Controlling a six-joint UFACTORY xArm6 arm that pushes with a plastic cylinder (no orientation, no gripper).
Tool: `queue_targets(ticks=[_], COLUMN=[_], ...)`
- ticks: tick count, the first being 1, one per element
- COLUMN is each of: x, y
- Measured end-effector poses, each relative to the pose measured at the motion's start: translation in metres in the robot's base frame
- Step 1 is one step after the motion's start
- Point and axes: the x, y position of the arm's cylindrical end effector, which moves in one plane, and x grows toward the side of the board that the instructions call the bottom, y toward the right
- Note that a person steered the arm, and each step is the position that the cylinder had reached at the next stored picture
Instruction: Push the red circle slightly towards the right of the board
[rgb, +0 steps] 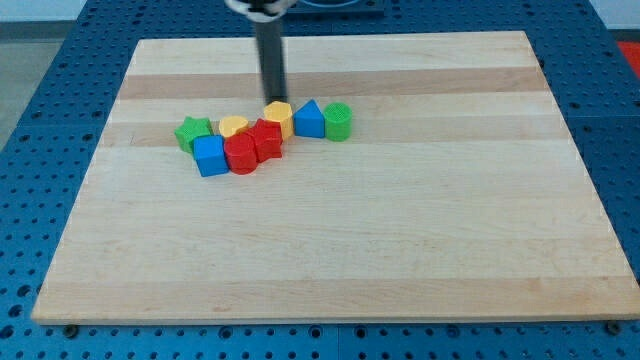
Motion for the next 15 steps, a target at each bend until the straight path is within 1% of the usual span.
queue_targets(ticks=[1,3,4,5,7,8,9,11,13,15], x=[0.0,0.046,0.057,0.058,0.128,0.132,0.121,0.113,0.089,0.079], y=[-0.042,-0.044,-0.049,-0.054,-0.054,-0.048,-0.03,-0.03,-0.034,-0.034])
